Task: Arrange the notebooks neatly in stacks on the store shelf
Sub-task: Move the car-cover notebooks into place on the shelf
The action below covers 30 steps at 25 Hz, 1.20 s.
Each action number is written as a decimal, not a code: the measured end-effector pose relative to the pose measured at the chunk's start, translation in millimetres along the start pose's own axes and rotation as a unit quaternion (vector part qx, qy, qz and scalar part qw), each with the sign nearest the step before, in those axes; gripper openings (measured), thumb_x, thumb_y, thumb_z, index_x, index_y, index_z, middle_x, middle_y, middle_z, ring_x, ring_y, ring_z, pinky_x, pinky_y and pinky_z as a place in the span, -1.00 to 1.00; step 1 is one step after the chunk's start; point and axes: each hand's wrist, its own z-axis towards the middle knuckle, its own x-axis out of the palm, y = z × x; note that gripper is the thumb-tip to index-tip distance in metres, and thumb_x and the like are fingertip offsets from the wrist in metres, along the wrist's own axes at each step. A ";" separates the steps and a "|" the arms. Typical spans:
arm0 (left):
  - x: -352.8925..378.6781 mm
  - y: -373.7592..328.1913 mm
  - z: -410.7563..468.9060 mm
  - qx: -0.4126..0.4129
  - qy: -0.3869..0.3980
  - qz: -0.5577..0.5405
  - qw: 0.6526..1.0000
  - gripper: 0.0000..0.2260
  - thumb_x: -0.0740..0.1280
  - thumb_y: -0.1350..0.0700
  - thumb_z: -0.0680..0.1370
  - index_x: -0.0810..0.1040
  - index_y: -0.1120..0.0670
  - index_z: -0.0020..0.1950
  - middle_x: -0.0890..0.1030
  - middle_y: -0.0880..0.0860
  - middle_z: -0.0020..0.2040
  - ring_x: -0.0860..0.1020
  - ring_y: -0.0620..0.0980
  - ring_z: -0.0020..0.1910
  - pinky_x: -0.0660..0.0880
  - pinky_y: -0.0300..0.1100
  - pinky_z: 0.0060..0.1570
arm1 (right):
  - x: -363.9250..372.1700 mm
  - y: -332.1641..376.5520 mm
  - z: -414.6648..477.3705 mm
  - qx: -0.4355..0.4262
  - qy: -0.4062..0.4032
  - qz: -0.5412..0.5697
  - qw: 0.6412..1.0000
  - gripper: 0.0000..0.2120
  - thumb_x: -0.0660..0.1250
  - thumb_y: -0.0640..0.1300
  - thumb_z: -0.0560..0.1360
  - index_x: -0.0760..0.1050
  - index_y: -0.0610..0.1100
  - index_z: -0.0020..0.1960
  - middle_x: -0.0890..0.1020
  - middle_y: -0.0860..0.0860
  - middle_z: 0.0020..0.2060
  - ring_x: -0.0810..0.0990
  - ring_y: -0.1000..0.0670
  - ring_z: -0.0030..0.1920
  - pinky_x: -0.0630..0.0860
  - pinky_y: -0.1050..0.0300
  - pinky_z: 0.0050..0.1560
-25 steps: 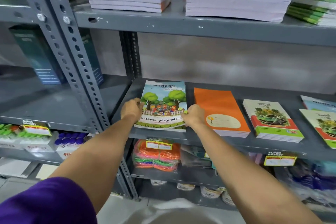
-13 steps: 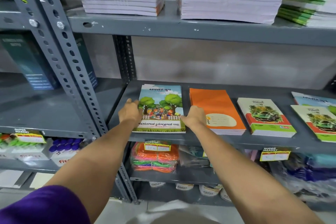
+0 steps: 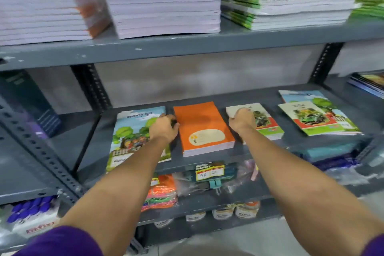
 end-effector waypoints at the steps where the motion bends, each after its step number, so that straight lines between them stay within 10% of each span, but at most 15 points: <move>1: 8.4 -23.2 1.4 0.015 0.003 -0.012 1.000 -0.70 0.27 -0.10 0.53 0.54 -0.03 0.22 0.57 0.08 0.17 0.58 0.14 0.10 0.56 -0.02 -0.01 | -9.3 -17.4 6.0 0.012 -0.004 -0.016 1.000 -0.72 0.37 -0.13 0.45 0.58 -0.25 0.10 0.65 -0.20 0.11 0.61 -0.21 0.17 0.56 0.03 0.06; 16: 158.5 -372.9 40.8 0.111 0.112 -0.007 0.987 -0.61 0.24 -0.17 0.52 0.58 0.08 0.15 0.62 0.14 0.16 0.57 0.17 0.17 0.52 -0.02 0.06 | -128.2 -282.1 139.8 0.127 -0.002 -0.065 0.990 -0.76 0.39 -0.12 0.45 0.56 -0.23 0.05 0.66 -0.18 0.02 0.64 -0.21 0.05 0.54 0.03 -0.11; 20: 196.1 -417.1 35.5 0.060 0.183 -0.024 0.981 -0.53 0.28 -0.18 0.51 0.53 0.17 0.20 0.59 0.17 0.21 0.58 0.19 0.17 0.53 -0.03 0.04 | -130.3 -318.3 157.2 0.116 0.046 -0.083 0.989 -0.62 0.38 0.09 0.48 0.53 -0.21 0.08 0.60 -0.18 0.11 0.58 -0.21 0.14 0.55 -0.05 0.08; 25: 210.6 -434.0 37.1 -0.036 0.219 -0.173 0.960 -0.63 0.30 -0.04 0.54 0.55 0.24 0.14 0.64 0.22 0.13 0.68 0.20 -0.07 0.61 -0.02 -0.02 | -135.0 -331.4 170.9 0.121 0.052 -0.005 0.991 -0.69 0.44 0.02 0.44 0.38 -0.16 -0.12 0.56 -0.11 -0.13 0.58 -0.14 -0.08 0.47 0.10 -0.16; 30: 195.6 -416.2 46.3 -0.104 0.158 -0.285 0.939 -0.71 0.26 0.08 0.59 0.59 0.23 0.17 0.63 0.24 0.16 0.59 0.22 0.13 0.51 -0.06 0.14 | -127.3 -314.4 173.2 0.161 0.051 0.104 0.980 -0.64 0.39 0.11 0.46 0.56 -0.22 -0.09 0.58 -0.10 -0.23 0.58 -0.12 -0.14 0.45 0.13 -0.18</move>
